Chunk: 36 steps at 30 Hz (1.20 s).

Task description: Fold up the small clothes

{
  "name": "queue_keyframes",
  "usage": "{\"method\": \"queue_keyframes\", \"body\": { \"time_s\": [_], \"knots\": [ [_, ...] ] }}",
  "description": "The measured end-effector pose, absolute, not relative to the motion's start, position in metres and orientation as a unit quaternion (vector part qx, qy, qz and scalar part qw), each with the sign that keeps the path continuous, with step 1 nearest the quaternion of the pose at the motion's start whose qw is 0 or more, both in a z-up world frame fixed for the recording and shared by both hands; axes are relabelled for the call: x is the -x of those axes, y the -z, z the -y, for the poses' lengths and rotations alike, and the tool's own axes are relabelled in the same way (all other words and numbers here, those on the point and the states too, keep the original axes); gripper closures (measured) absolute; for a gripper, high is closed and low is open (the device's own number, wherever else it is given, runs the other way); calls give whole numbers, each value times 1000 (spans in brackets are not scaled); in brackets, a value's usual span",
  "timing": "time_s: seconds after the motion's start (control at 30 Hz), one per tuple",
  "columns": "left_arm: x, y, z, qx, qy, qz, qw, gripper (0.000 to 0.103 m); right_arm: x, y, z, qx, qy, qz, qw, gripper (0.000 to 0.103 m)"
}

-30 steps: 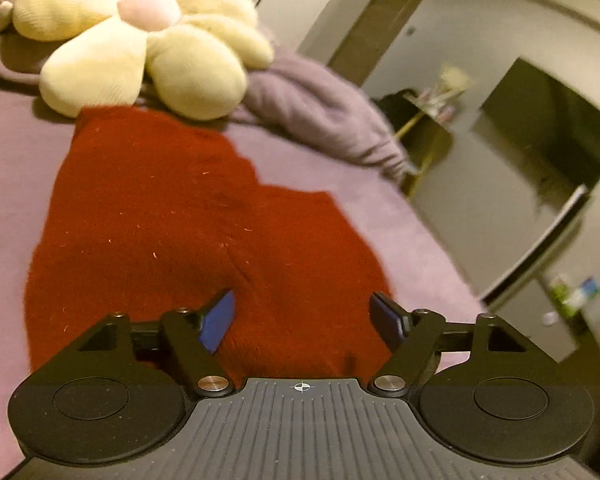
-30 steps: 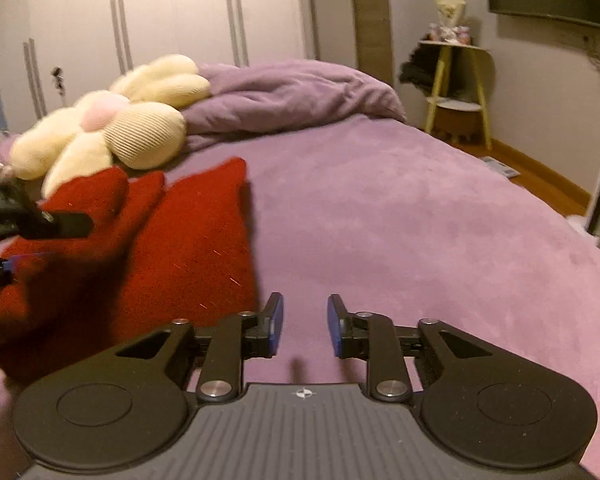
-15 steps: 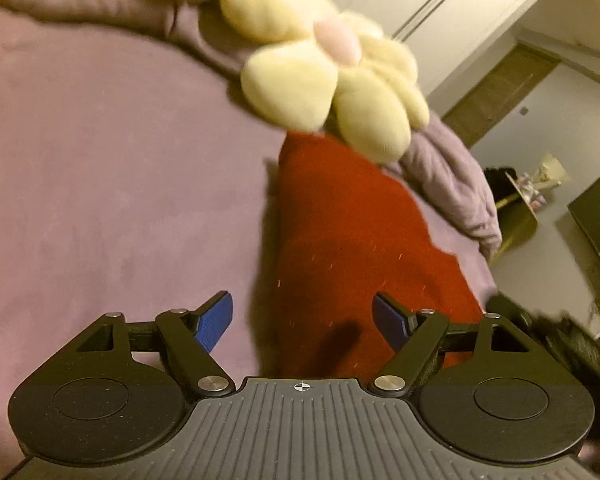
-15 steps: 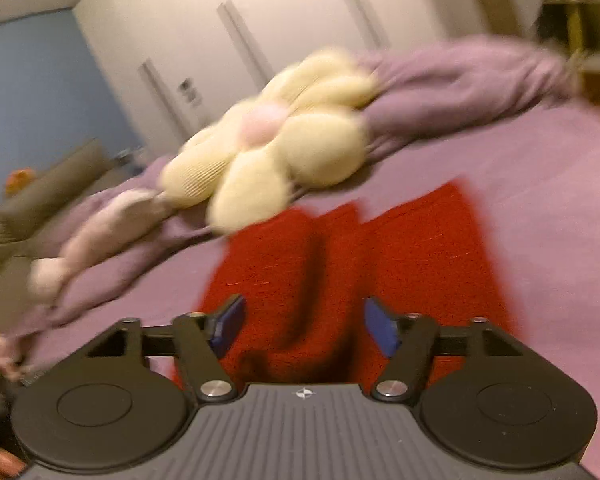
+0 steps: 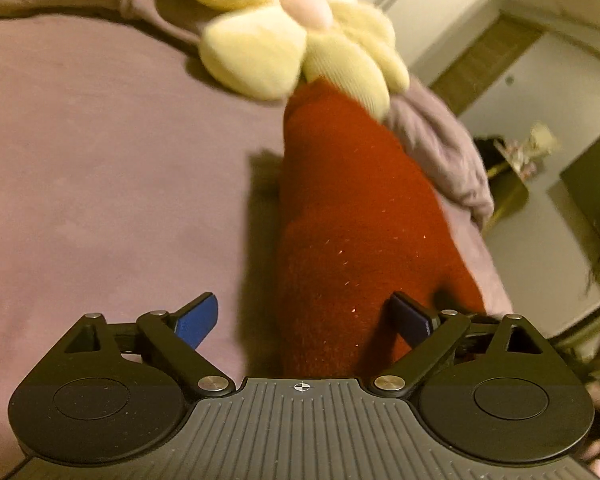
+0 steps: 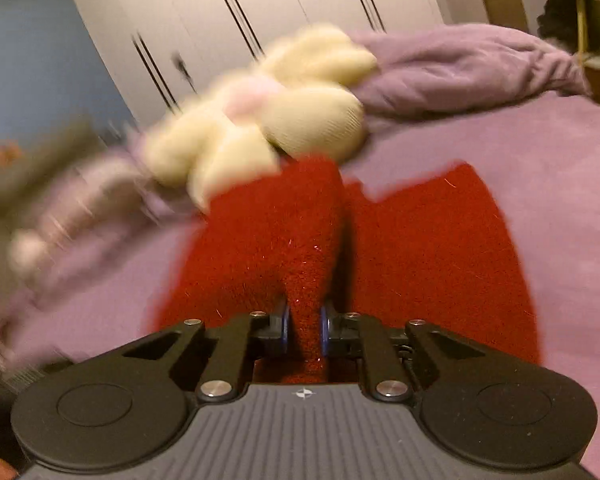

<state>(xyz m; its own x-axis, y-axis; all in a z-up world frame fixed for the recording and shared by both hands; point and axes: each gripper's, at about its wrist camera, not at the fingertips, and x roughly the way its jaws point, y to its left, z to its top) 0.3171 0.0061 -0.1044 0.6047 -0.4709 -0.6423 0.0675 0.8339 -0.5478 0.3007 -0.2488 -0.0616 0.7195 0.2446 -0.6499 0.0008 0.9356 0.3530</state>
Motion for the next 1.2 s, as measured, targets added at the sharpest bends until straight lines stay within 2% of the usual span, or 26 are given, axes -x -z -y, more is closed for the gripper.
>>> {"method": "queue_keyframes", "body": {
  "time_s": [0.07,0.13,0.2,0.23,0.27,0.37,0.57,0.6,0.63,0.7,0.77,0.83,0.9,1.07,1.2],
  "knots": [
    [-320,108,6,227,166,-421,862,6,-305,81,248,-150,-65,-396,904,89],
    [-321,111,9,218,164,-425,863,6,-301,73,252,-155,-71,-382,908,80],
    [-321,113,6,223,160,-423,864,6,-298,65,263,-168,-64,-375,909,45],
    [-322,115,4,227,158,-424,863,6,-297,65,269,-175,-59,-376,908,40],
    [-322,116,2,231,158,-425,861,6,-299,70,277,-194,-69,-385,900,39],
    [-321,120,0,245,157,-426,857,6,-305,90,299,-303,-123,-406,853,42],
    [-323,122,-1,246,162,-427,855,6,-326,97,291,-343,-174,-409,827,42],
    [-324,123,0,245,162,-428,855,6,-329,97,287,-340,-178,-410,828,45],
    [-324,124,0,244,159,-429,855,6,-331,95,283,-328,-176,-410,833,48],
    [-319,120,-2,244,145,-424,860,6,-334,89,272,-289,-178,-408,848,72],
    [-306,109,-3,241,142,-410,868,7,-330,71,251,-200,-160,-387,885,79],
    [-282,99,-3,227,138,-381,886,7,-317,47,226,-77,-127,-342,928,82],
    [-262,95,6,199,155,-371,894,7,-298,24,212,-3,-92,-277,957,82],
    [-267,107,38,127,128,-410,894,12,-271,-1,229,-25,-58,-232,971,83],
    [-272,111,36,164,118,-420,885,10,-265,9,259,-32,-14,-243,969,83]
  ]
}}
